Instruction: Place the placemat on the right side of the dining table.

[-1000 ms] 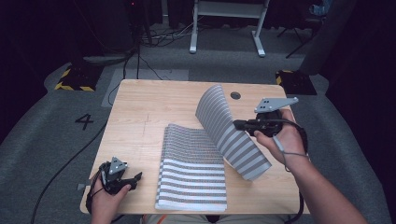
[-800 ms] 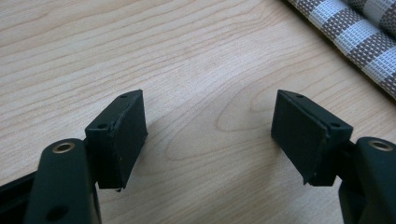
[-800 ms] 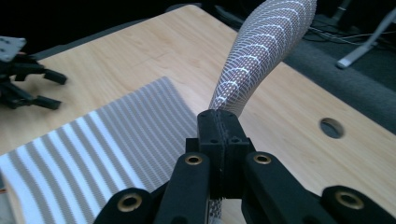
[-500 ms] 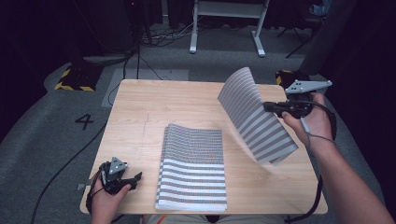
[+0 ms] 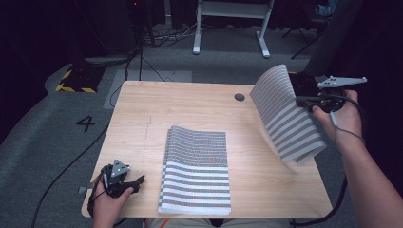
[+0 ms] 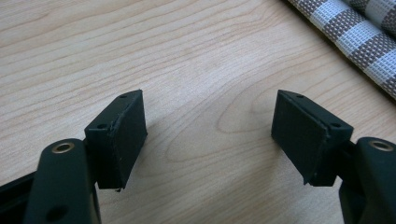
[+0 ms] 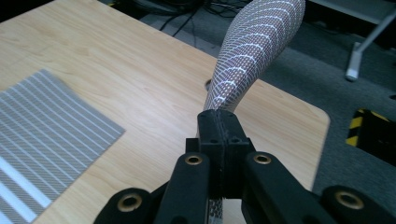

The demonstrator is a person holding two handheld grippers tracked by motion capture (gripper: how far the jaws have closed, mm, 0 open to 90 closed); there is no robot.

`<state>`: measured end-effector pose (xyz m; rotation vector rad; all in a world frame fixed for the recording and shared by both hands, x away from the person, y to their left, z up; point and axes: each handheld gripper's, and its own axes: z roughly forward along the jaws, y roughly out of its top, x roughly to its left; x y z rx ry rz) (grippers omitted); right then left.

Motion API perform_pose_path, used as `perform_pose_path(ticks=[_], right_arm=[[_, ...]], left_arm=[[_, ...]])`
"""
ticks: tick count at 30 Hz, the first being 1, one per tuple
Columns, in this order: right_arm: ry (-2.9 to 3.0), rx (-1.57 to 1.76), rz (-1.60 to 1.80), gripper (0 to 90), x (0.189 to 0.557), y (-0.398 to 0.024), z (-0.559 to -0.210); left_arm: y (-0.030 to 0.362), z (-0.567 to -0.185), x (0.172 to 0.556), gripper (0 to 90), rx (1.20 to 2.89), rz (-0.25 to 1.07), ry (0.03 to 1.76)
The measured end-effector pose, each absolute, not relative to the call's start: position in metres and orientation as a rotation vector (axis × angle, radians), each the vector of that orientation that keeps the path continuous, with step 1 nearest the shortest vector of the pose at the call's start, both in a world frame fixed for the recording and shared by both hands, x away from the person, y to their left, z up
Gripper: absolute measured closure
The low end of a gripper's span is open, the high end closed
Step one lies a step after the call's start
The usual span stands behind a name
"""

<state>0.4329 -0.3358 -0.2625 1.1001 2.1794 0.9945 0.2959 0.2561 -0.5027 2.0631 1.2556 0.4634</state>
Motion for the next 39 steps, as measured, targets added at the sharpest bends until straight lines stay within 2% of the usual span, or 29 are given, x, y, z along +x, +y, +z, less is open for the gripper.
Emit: perform_pose_path(ticks=[11,39], right_arm=[[2.136,1.152,0.895,90.0,0.435,-0.366,-0.267],[2.392,1.020,0.968,90.0,0.418,-0.301,-0.344]], left_arm=[[0.256,-0.502,0.296,26.6,2.067,0.460,1.255],[0.256,-0.503,0.296,26.6,2.061,0.464,1.253]])
